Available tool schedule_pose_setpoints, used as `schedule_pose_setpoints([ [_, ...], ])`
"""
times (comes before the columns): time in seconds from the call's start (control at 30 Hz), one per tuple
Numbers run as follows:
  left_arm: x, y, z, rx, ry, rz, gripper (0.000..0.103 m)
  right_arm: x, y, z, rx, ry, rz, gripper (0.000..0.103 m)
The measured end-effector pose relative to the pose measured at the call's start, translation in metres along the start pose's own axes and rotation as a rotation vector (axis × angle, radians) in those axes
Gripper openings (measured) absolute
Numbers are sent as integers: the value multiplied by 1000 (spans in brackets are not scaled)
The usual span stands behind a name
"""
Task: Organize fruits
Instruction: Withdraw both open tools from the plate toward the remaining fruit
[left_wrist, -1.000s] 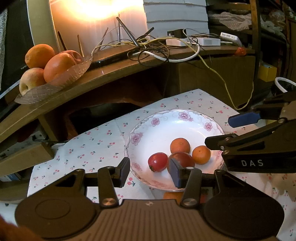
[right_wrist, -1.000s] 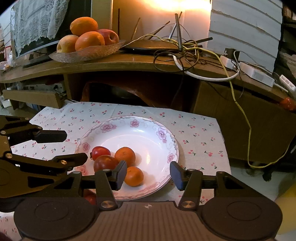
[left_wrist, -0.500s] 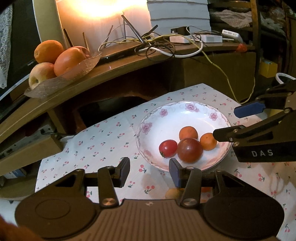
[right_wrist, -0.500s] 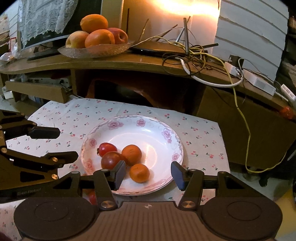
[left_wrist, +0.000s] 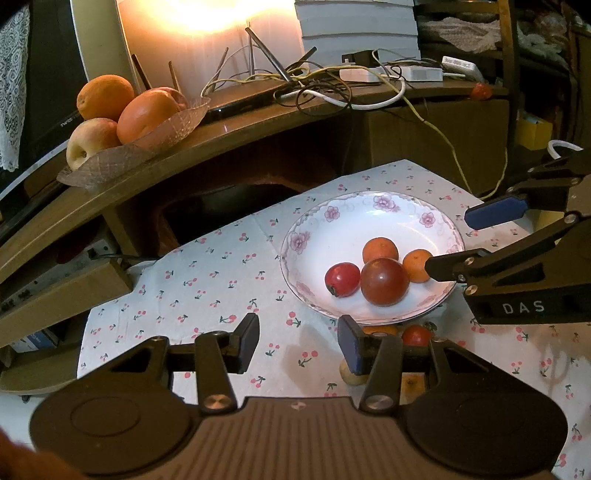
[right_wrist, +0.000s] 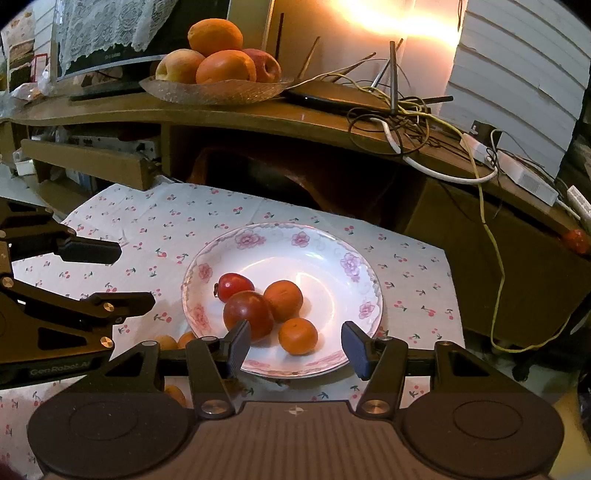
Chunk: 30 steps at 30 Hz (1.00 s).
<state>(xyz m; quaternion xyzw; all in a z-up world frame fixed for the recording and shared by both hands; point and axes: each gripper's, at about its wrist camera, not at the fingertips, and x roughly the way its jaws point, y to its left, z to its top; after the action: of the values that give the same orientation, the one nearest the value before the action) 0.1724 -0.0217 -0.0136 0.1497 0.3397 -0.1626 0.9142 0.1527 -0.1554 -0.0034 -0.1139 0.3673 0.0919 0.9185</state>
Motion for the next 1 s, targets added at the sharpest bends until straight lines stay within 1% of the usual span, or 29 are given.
schedule_pose_setpoints([
  [0.6,-6,5,-8,9,14,-7,53,-5,14,-1,-21,16,19,56],
  [0.77,-9,7,-17,34,30,-14,53,-10,16,-11,3,52,69,56],
  [0.87,-12,9,-23,48,37,-21,53,-14,20,-18,15,71,134,56],
  [1.0,-10,13,-28,52,57,-25,53,-11,34,-22,-15,86,174,56],
])
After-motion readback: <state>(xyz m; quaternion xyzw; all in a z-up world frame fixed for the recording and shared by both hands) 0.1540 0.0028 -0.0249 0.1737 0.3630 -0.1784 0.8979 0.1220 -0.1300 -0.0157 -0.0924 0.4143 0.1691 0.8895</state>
